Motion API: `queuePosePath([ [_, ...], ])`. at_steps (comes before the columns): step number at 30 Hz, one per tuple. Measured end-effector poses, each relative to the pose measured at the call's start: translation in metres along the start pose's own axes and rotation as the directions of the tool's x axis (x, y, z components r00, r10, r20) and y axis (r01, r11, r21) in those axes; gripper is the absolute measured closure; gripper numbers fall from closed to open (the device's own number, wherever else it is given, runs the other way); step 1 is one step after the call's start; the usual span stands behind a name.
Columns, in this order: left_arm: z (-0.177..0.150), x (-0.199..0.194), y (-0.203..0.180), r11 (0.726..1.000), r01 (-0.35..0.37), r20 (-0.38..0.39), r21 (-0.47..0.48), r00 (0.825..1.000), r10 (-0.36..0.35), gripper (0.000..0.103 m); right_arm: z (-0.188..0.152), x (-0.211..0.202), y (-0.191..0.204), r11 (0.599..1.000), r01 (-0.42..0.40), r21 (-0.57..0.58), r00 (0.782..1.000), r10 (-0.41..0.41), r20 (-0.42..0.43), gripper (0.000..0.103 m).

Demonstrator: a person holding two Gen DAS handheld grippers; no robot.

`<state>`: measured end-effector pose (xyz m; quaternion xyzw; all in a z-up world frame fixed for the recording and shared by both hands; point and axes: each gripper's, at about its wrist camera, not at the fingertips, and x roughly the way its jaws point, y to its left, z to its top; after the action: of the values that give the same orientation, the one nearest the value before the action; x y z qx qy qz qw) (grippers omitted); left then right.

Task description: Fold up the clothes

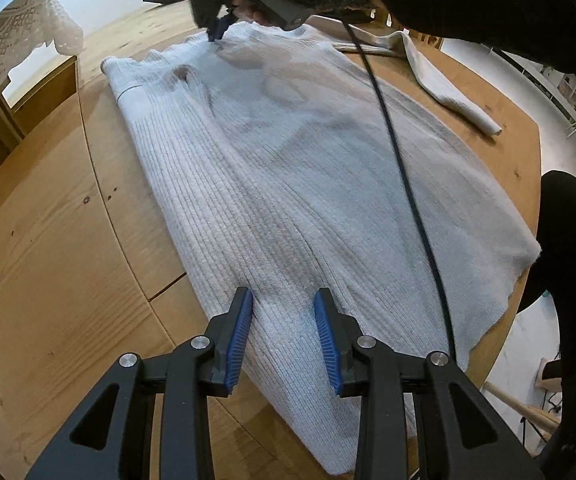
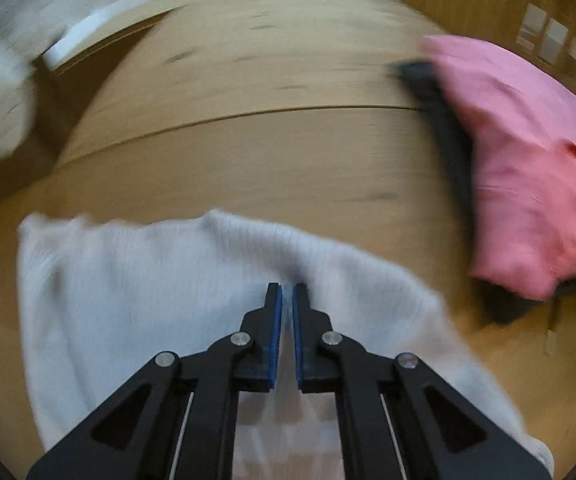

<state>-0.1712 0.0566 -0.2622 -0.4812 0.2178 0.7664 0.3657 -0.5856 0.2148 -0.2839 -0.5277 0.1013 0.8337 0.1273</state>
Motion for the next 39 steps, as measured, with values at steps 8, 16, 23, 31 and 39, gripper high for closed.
queuePosePath([
  [8, -0.003, -0.002, 0.0, 1.0, 0.0, 0.014, -0.005, 1.0, 0.0, 0.071, 0.004, -0.057, -0.001, 0.994, -0.108, -0.026, 0.99, 0.11, 0.083, 0.096],
  [16, -0.002, 0.0, -0.003, 1.0, -0.01, 0.02, 0.002, 1.0, 0.01, 0.071, 0.003, -0.057, 0.075, 0.915, -0.333, -0.226, 0.942, 0.33, -0.051, 0.096],
  [23, -0.004, 0.0, -0.003, 1.0, -0.006, 0.041, 0.0, 0.999, 0.006, 0.071, -0.005, -0.059, 0.046, 0.936, -0.299, -0.186, 0.954, 0.299, -0.027, 0.093],
  [31, -0.005, 0.0, 0.0, 1.0, -0.003, 0.048, 0.0, 0.999, 0.003, 0.07, -0.046, -0.075, 0.068, 0.888, -0.302, -0.346, 0.953, 0.272, -0.133, 0.093],
  [39, -0.004, 0.002, 0.002, 0.998, -0.051, 0.018, 0.031, 0.999, 0.051, 0.068, -0.045, -0.075, 0.061, 0.892, -0.337, -0.301, 0.942, 0.317, -0.115, 0.092],
])
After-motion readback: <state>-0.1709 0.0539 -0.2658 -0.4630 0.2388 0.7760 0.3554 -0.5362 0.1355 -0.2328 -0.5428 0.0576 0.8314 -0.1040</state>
